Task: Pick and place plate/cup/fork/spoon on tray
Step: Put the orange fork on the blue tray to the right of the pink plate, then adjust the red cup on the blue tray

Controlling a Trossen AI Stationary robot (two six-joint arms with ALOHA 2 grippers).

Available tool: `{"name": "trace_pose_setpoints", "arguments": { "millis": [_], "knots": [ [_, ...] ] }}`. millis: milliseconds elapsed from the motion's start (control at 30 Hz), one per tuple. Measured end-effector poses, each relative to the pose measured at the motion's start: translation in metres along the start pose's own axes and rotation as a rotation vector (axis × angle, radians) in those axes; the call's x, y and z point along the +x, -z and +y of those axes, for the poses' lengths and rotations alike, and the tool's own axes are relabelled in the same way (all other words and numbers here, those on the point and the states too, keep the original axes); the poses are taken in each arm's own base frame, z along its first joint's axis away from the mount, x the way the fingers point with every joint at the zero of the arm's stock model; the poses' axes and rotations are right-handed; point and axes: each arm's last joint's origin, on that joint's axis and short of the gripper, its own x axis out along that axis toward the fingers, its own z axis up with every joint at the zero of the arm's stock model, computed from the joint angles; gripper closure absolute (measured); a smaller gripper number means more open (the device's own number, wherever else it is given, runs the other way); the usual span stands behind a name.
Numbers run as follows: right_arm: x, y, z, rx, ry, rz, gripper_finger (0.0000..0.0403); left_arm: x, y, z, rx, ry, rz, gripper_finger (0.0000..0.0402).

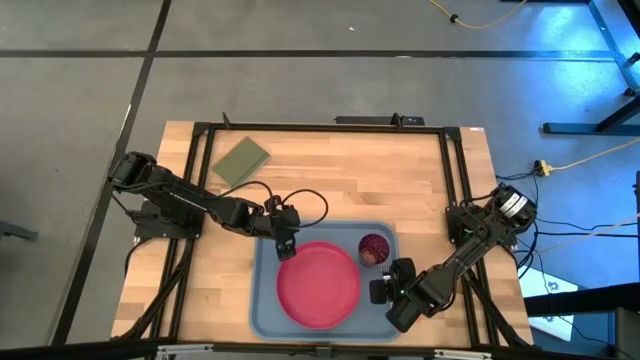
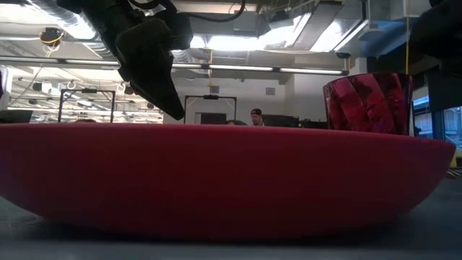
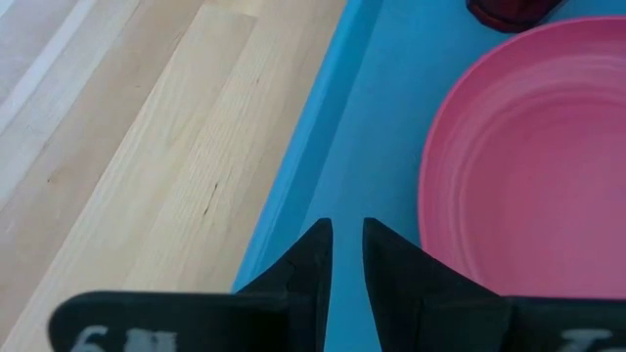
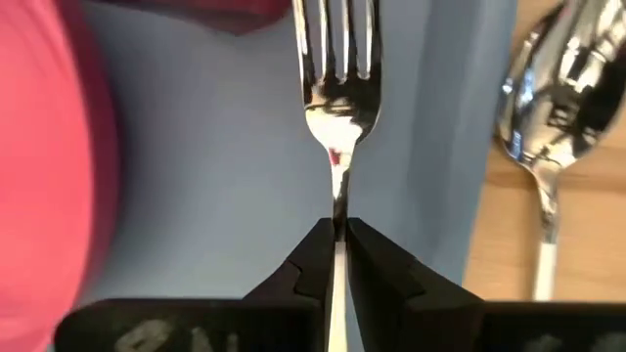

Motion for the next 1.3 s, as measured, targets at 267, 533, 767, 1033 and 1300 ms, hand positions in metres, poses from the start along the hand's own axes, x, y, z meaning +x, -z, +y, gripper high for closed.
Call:
{"name": "trace_pose_setpoints", "arguments": {
  "millis": [267,533,767,1033,1300],
  "knots": [
    [0.000,0.000,0.000,0.009,-0.005,-0.002,0.0368,0.000,0.000,0.000,0.000,0.000,0.000,0.0347],
    [0.000,-0.001,0.000,0.009,-0.001,-0.004,0.0329,0.000,0.000,0.000,0.000,0.000,0.000,0.0347],
    [0.000,-0.001,0.001,-0.046,-0.002,-0.002,0.0302,0.000,0.000,0.000,0.000,0.000,0.000,0.0347],
    [-0.037,-0.002,0.015,-0.171,-0.042,0.026,0.0302,0.000,0.000,0.000,0.000,0.000,0.000,0.0347],
    [-0.090,-0.011,0.035,-0.437,-0.047,-0.111,0.0302,0.000,0.000,0.000,0.000,0.000,0.000,0.0347]
  ]
}}
